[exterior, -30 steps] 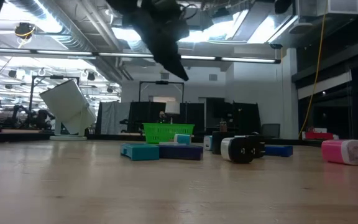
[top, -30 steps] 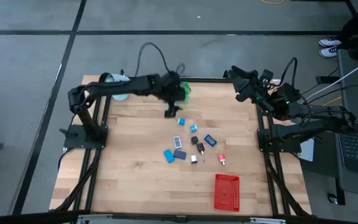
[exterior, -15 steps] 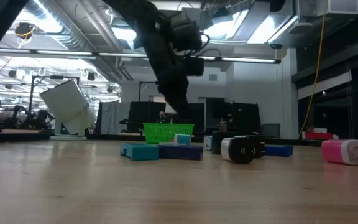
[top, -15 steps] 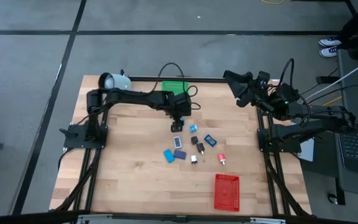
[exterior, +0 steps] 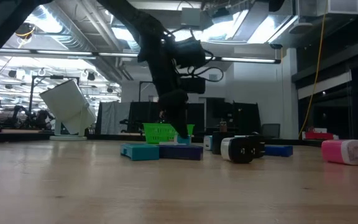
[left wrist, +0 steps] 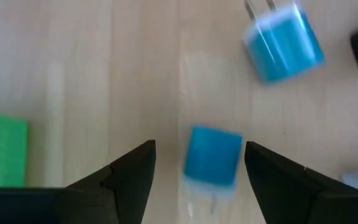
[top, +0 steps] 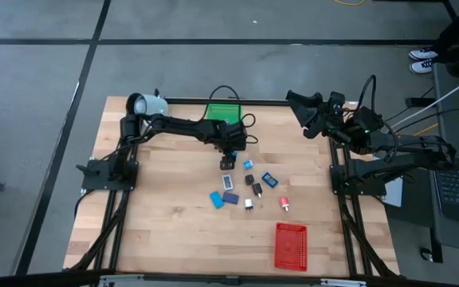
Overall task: Pick & Place Office items
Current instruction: Put the left blue charger adapter into the green bin, then put the blue charger adapter into the green bin
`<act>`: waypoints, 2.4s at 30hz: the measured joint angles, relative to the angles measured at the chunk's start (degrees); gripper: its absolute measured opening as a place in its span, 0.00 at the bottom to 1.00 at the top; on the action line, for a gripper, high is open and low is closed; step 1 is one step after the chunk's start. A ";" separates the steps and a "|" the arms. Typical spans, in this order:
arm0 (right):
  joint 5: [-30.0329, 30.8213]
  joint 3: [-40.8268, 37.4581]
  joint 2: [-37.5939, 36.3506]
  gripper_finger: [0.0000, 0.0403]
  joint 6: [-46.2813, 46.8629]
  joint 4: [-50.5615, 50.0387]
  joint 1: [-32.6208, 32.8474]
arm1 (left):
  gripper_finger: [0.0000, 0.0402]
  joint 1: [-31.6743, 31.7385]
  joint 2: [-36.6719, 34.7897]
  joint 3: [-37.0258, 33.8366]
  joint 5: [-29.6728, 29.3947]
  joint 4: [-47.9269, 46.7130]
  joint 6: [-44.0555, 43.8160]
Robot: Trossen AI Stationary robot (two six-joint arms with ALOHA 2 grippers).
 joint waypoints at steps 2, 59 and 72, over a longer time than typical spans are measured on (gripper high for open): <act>0.01 0.00 -0.02 0.62 0.01 0.00 0.00 | 0.59 -0.02 0.37 -0.08 0.15 -0.88 -0.22; 5.22 0.00 0.00 0.62 -3.01 0.08 -1.33 | 0.32 24.50 -1.86 3.19 7.29 -3.00 2.62; 5.14 0.00 0.00 0.62 -3.01 0.09 -1.36 | 0.67 22.47 -4.16 3.22 3.98 1.16 2.49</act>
